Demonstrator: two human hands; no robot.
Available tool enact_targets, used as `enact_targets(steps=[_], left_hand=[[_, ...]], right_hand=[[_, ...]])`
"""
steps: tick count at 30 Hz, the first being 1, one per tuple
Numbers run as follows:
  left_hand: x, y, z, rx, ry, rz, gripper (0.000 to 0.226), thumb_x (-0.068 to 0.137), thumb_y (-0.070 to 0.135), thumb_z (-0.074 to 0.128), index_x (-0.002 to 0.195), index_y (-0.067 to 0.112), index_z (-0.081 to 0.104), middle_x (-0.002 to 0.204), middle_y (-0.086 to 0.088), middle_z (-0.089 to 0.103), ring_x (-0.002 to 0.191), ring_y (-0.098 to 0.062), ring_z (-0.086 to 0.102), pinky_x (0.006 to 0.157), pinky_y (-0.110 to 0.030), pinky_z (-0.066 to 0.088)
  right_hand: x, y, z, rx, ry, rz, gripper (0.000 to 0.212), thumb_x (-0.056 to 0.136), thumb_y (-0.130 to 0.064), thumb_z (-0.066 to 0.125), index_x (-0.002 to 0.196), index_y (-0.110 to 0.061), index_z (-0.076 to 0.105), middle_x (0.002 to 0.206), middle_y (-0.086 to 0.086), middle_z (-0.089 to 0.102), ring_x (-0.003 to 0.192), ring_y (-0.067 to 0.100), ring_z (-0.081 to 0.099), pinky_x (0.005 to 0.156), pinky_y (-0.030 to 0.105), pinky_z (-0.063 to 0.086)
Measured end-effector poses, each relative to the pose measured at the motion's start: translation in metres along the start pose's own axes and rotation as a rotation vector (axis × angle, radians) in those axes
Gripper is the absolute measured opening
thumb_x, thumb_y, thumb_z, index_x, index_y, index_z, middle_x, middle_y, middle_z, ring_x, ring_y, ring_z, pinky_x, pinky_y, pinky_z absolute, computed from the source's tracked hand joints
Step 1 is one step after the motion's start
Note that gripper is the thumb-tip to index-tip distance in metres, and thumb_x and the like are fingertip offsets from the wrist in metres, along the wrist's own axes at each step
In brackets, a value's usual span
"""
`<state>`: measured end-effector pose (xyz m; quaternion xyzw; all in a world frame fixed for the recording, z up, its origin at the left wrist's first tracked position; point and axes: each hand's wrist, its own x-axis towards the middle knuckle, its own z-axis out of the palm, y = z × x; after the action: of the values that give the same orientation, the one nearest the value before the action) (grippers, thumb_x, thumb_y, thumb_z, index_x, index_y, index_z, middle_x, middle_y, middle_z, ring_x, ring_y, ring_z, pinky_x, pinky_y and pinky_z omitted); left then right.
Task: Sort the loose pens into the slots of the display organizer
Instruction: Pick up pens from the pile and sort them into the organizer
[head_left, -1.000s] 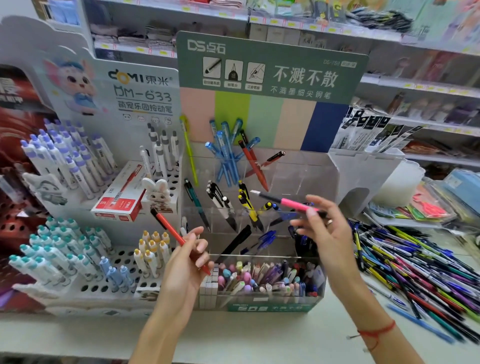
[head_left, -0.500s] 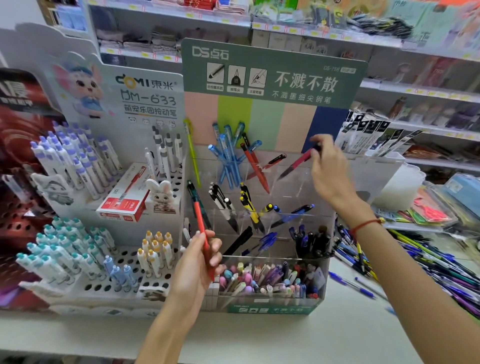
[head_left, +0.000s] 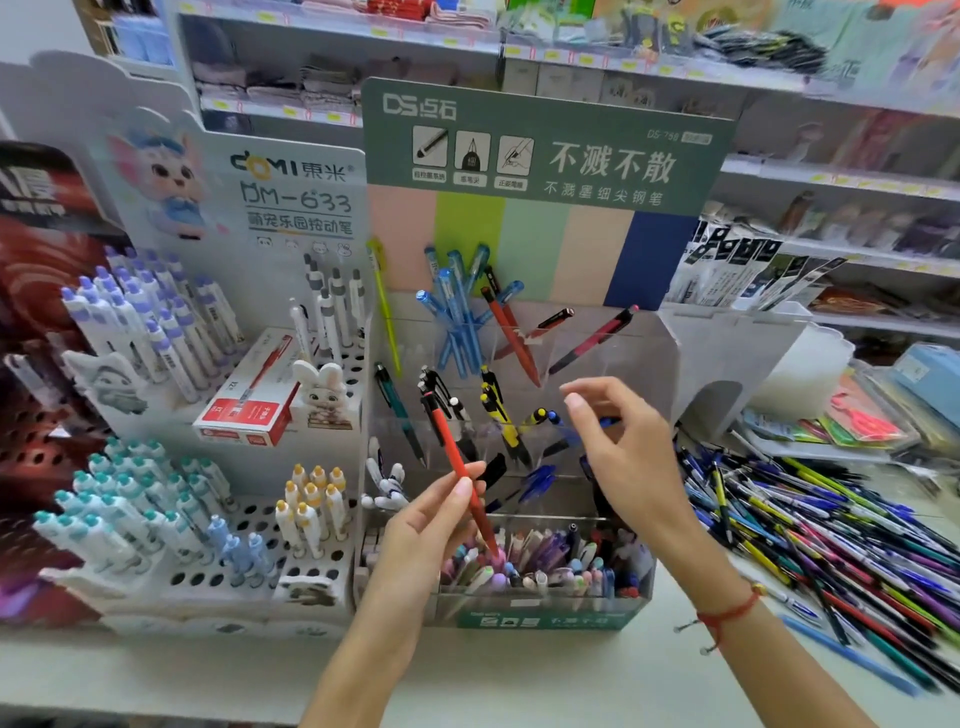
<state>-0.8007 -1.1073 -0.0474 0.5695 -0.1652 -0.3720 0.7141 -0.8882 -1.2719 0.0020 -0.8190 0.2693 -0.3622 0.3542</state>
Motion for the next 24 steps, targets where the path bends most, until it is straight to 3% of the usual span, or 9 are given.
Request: enact_targets(steps=[2, 4, 8, 12, 15, 17, 19, 21, 24], left_hand=[[0.003, 0.001, 0.008, 0.116, -0.014, 0.054, 0.021, 0.089, 0.027, 0.059, 0.105, 0.03, 0.073, 0.093, 0.007, 0.074, 0.088, 0.0, 0.067, 0.068, -0.013, 0.05], [0.007, 0.001, 0.016, 0.236, -0.051, 0.096, 0.02, 0.092, 0.022, 0.06, 0.106, 0.029, 0.072, 0.089, 0.01, 0.073, 0.079, 0.0, 0.066, 0.057, -0.013, 0.049], [0.017, -0.004, 0.026, 0.405, -0.096, 0.201, 0.022, 0.092, 0.029, 0.06, 0.106, 0.043, 0.069, 0.097, 0.006, 0.07, 0.079, -0.024, 0.066, 0.066, -0.03, 0.057], [0.028, 0.004, 0.034, 0.638, -0.156, 0.412, 0.024, 0.091, 0.037, 0.056, 0.112, 0.047, 0.063, 0.096, 0.02, 0.064, 0.096, -0.003, 0.057, 0.083, -0.025, 0.047], [0.035, 0.014, 0.041, 0.708, -0.105, 0.504, 0.034, 0.092, 0.038, 0.056, 0.126, 0.041, 0.056, 0.114, 0.027, 0.057, 0.114, 0.007, 0.047, 0.095, -0.017, 0.039], [0.048, 0.015, 0.036, 0.945, 0.086, 0.646, 0.049, 0.092, 0.041, 0.056, 0.138, 0.033, 0.045, 0.136, 0.02, 0.044, 0.131, 0.003, 0.032, 0.111, -0.024, 0.027], [0.065, 0.012, 0.021, 1.206, 0.276, 0.755, 0.058, 0.091, 0.042, 0.055, 0.143, 0.022, 0.04, 0.146, 0.002, 0.039, 0.14, -0.013, 0.025, 0.119, -0.037, 0.017], [0.078, 0.006, 0.003, 1.36, 0.294, 0.715, 0.058, 0.092, 0.039, 0.058, 0.144, 0.019, 0.04, 0.147, -0.005, 0.041, 0.143, -0.022, 0.025, 0.119, -0.044, 0.015], [0.085, -0.004, -0.013, 1.482, 0.211, 0.663, 0.052, 0.087, 0.029, 0.066, 0.136, 0.018, 0.05, 0.135, -0.005, 0.055, 0.143, -0.026, 0.028, 0.113, -0.048, 0.029]], right_hand=[[-0.018, -0.005, 0.003, 0.133, -0.165, 0.079, 0.012, 0.093, -0.031, 0.058, 0.102, -0.032, 0.065, 0.09, -0.017, 0.067, 0.082, 0.003, 0.063, 0.07, 0.016, 0.049], [-0.027, -0.01, 0.001, 0.219, -0.227, 0.074, 0.017, 0.09, -0.034, 0.06, 0.106, -0.037, 0.063, 0.092, -0.018, 0.068, 0.079, 0.005, 0.065, 0.069, 0.016, 0.05], [-0.03, -0.015, -0.009, 0.229, -0.183, 0.024, 0.025, 0.087, -0.019, 0.067, 0.107, -0.033, 0.061, 0.089, -0.013, 0.069, 0.083, 0.006, 0.067, 0.073, 0.017, 0.053], [-0.023, -0.009, -0.016, 0.29, -0.11, 0.039, 0.028, 0.087, -0.018, 0.068, 0.112, -0.025, 0.058, 0.09, -0.004, 0.068, 0.082, 0.012, 0.069, 0.067, 0.022, 0.054], [-0.013, -0.014, -0.018, 0.339, 0.052, -0.036, 0.026, 0.09, -0.011, 0.062, 0.113, -0.021, 0.056, 0.09, -0.001, 0.069, 0.082, 0.015, 0.07, 0.071, 0.024, 0.055], [0.005, -0.021, -0.022, 0.347, 0.252, -0.125, 0.026, 0.094, -0.008, 0.056, 0.117, -0.018, 0.05, 0.094, 0.002, 0.068, 0.083, 0.015, 0.07, 0.074, 0.025, 0.056], [0.029, -0.03, -0.024, 0.325, 0.408, -0.23, 0.027, 0.097, -0.007, 0.053, 0.122, -0.014, 0.044, 0.097, 0.001, 0.066, 0.084, 0.014, 0.07, 0.076, 0.025, 0.056], [0.055, -0.038, -0.021, 0.279, 0.483, -0.324, 0.028, 0.098, -0.009, 0.052, 0.124, -0.011, 0.043, 0.098, -0.001, 0.064, 0.085, 0.015, 0.069, 0.075, 0.025, 0.056], [0.087, -0.038, -0.005, 0.072, 0.466, -0.428, 0.029, 0.098, -0.012, 0.053, 0.125, -0.003, 0.047, 0.096, 0.0, 0.063, 0.081, 0.015, 0.067, 0.069, 0.03, 0.059]])
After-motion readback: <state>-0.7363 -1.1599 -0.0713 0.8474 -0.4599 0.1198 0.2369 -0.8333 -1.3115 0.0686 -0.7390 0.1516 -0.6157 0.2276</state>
